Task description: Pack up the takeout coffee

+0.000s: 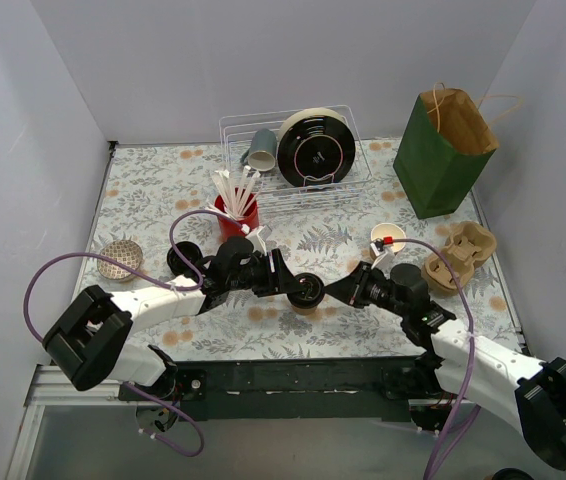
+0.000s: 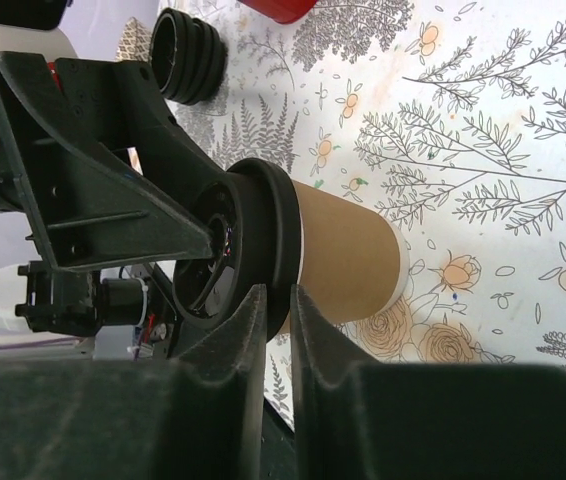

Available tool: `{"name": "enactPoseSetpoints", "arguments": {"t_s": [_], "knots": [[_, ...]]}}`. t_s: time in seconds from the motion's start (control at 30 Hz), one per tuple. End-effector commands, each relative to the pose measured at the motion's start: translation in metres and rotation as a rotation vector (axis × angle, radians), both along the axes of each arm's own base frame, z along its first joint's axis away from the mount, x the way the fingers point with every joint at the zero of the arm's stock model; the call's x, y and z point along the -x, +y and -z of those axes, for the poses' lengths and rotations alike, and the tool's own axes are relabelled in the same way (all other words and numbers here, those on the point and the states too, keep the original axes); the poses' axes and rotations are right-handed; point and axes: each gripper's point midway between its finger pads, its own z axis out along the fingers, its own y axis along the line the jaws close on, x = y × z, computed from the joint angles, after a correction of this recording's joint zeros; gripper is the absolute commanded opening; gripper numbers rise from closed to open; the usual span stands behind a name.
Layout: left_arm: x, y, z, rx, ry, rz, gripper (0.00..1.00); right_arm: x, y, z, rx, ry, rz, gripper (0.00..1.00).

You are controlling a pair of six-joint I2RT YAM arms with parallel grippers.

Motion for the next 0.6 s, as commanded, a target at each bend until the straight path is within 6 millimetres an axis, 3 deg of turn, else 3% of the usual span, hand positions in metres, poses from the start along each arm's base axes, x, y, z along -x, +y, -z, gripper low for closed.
{"name": "enactPoseSetpoints", "arguments": {"t_s": [0.0, 0.17, 0.27, 0.3, 0.57], "knots": [[0.021, 0.031, 0.061, -0.203, 0.123, -0.018, 0.44, 0.011, -0.011, 0.035, 0.046, 0.063, 0.020, 0.13], [0.025, 0.034, 0.071, -0.210, 0.147, -0.019, 0.43, 0.021, -0.028, 0.070, 0.124, 0.113, 0.060, 0.11], [0.027, 0.034, 0.076, -0.216, 0.160, -0.017, 0.43, 0.026, -0.031, 0.080, 0.130, 0.123, 0.062, 0.10], [0.027, 0.034, 0.077, -0.219, 0.163, -0.014, 0.42, 0.035, -0.039, 0.097, 0.160, 0.161, 0.065, 0.10], [0.029, 0.036, 0.082, -0.234, 0.177, -0.017, 0.42, 0.050, -0.058, 0.134, 0.259, 0.226, 0.091, 0.10]]}}
